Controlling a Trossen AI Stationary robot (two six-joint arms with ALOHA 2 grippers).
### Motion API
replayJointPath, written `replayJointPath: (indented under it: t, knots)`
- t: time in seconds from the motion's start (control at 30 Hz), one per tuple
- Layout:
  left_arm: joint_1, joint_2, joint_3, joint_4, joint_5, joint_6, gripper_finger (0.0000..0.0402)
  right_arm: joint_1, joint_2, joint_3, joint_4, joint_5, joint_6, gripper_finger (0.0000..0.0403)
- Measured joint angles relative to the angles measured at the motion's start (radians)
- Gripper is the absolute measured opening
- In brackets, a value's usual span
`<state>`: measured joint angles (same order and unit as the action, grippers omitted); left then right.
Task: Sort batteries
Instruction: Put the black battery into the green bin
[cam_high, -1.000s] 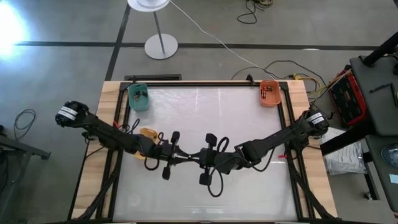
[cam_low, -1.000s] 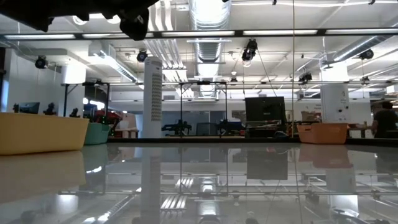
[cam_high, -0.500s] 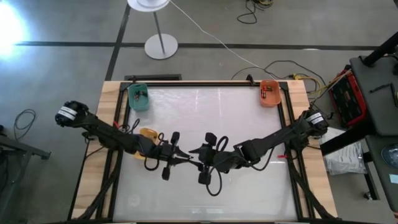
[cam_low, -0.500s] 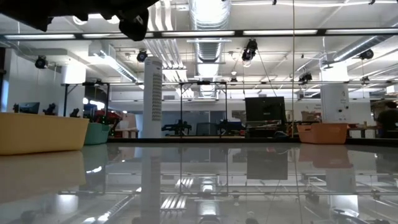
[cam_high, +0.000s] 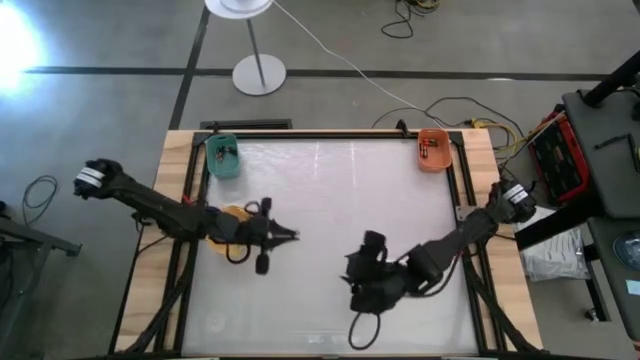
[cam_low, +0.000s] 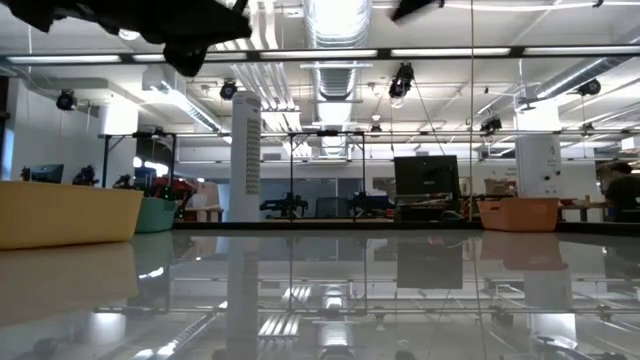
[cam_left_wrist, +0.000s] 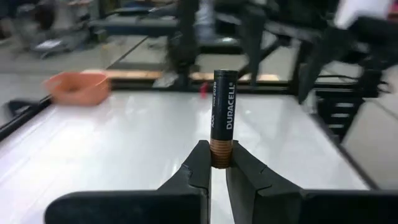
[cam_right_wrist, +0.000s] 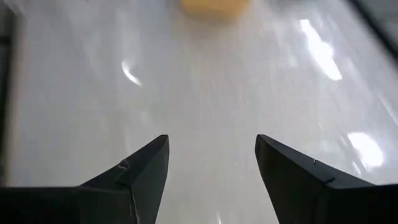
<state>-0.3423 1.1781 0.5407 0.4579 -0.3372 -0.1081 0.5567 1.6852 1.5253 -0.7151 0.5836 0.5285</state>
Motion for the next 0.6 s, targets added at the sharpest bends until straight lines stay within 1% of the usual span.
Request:
replayJointPath:
  t: [0.1,0.17,0.23,0.33,0.4,0.5,0.53,0.6]
  knots:
    - [0.032,-0.111,0.001,-0.187,-0.061,-0.065,0.0008,0.033,0.023,-0.018,-0.126,0.004,0.150,0.0230]
    - [0.065,-0.188,0.004,-0.336,-0.097,-0.124,0.0008,0.053,0.033,-0.031,-0.150,0.008,0.213,0.0227]
    - [0.114,-0.263,0.018,-0.504,-0.110,-0.189,0.0008,0.069,0.034,-0.044,-0.156,0.010,0.252,0.0224]
    - [0.225,-0.342,0.059,-0.771,-0.126,-0.300,0.0008,0.091,0.034,-0.058,-0.154,0.011,0.302,0.0224]
    - [0.320,-0.364,0.099,-0.959,-0.125,-0.363,0.0008,0.104,0.034,-0.058,-0.147,0.011,0.310,0.0226]
    - [0.487,-0.350,0.170,-1.163,-0.121,-0.404,0.0008,0.115,0.032,-0.052,-0.144,0.011,0.309,0.0229]
    - [0.552,-0.333,0.190,-1.218,-0.100,-0.407,0.0008,0.115,0.032,-0.050,-0.142,0.011,0.306,0.0231]
    - [0.689,-0.287,0.224,-1.289,-0.024,-0.401,0.0007,0.114,0.032,-0.045,-0.143,0.011,0.289,0.0233]
